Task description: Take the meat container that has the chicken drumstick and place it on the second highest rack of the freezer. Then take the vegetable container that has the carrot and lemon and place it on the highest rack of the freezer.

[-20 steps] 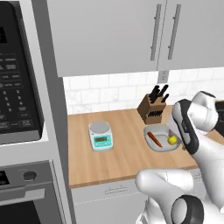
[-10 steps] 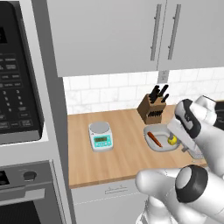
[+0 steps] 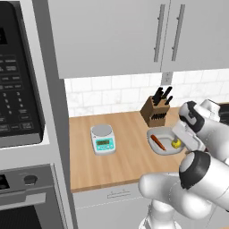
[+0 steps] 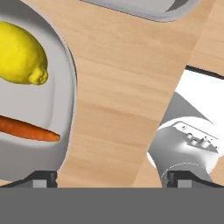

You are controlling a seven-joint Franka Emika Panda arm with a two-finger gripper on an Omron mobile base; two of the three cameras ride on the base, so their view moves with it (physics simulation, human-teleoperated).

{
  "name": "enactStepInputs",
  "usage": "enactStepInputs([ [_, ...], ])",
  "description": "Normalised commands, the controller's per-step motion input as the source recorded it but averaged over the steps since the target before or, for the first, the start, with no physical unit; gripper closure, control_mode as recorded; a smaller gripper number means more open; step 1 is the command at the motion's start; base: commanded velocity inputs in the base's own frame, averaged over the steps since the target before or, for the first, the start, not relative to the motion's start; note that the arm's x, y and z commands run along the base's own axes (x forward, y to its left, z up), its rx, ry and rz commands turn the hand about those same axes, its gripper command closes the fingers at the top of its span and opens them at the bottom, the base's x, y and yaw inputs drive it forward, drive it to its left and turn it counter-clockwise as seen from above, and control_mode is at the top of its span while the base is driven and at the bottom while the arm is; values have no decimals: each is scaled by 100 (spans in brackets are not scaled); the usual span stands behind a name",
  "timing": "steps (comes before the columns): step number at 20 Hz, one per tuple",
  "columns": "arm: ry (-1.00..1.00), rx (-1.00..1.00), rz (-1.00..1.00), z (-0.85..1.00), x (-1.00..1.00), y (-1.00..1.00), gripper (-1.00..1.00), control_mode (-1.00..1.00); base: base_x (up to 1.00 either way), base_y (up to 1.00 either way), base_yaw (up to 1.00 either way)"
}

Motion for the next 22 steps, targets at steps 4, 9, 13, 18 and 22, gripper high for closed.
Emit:
enactStepInputs([
  [4, 5, 0, 0, -17, 31, 14, -100, -100, 0, 0, 0],
  [9, 1, 0, -14, -24, 17, 1, -100, -100, 0, 0, 0],
  [13, 0, 0, -17, -22, 16, 0, -100, -100, 0, 0, 0],
  [18, 0, 0, -9, -15, 8, 0, -100, -100, 0, 0, 0],
  [22, 0, 0, -2, -16, 5, 0, -100, -100, 0, 0, 0],
])
